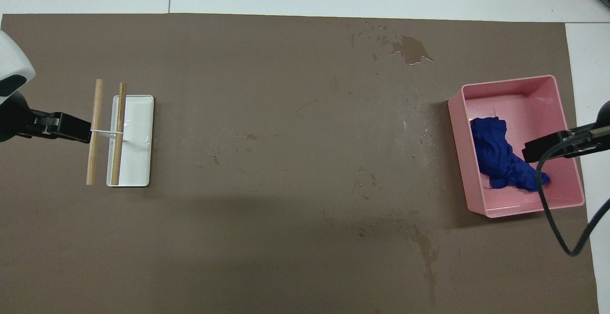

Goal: Wipe water with towel using both arms

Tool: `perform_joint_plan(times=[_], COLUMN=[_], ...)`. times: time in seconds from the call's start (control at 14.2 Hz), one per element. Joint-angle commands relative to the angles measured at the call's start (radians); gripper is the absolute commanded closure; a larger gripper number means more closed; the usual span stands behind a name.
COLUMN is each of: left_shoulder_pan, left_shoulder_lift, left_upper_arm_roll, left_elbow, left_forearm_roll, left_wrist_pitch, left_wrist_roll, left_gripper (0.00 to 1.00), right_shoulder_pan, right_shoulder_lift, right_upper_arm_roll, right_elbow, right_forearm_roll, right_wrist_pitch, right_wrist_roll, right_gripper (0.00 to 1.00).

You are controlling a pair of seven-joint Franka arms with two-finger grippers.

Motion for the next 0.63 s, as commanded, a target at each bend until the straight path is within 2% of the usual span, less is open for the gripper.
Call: perform_joint_plan(times=[0.0, 0.14, 0.56], left_shoulder_pan=[0.001, 0.001, 0.001], left_shoulder_lift=[-0.023, -0.023, -0.023], left_upper_arm_roll=[-0.001, -0.001, -0.001], left_elbow=[-0.023, -0.023, -0.023], left_forearm_roll=[0.009, 0.009, 0.009], left_wrist_pitch=[-0.006, -0.006, -0.006], left_wrist_roll=[0.005, 0.005, 0.005], left_gripper=[0.0, 0.0, 0.0], right_shoulder_pan=[0.01, 0.017, 0.014], right_shoulder_lift=[-0.021, -0.031, -0.032], right_upper_arm_roll=[-0.011, -0.009, -0.014], right_elbow=[-0.057, -0.081, -0.077], right_forearm_roll=[0.011, 0.011, -0.014], right_wrist_pitch=[0.054, 0.113, 0.105], right_wrist_roll=[0.009, 0.005, -0.003], right_gripper=[0.0, 0.0, 0.0])
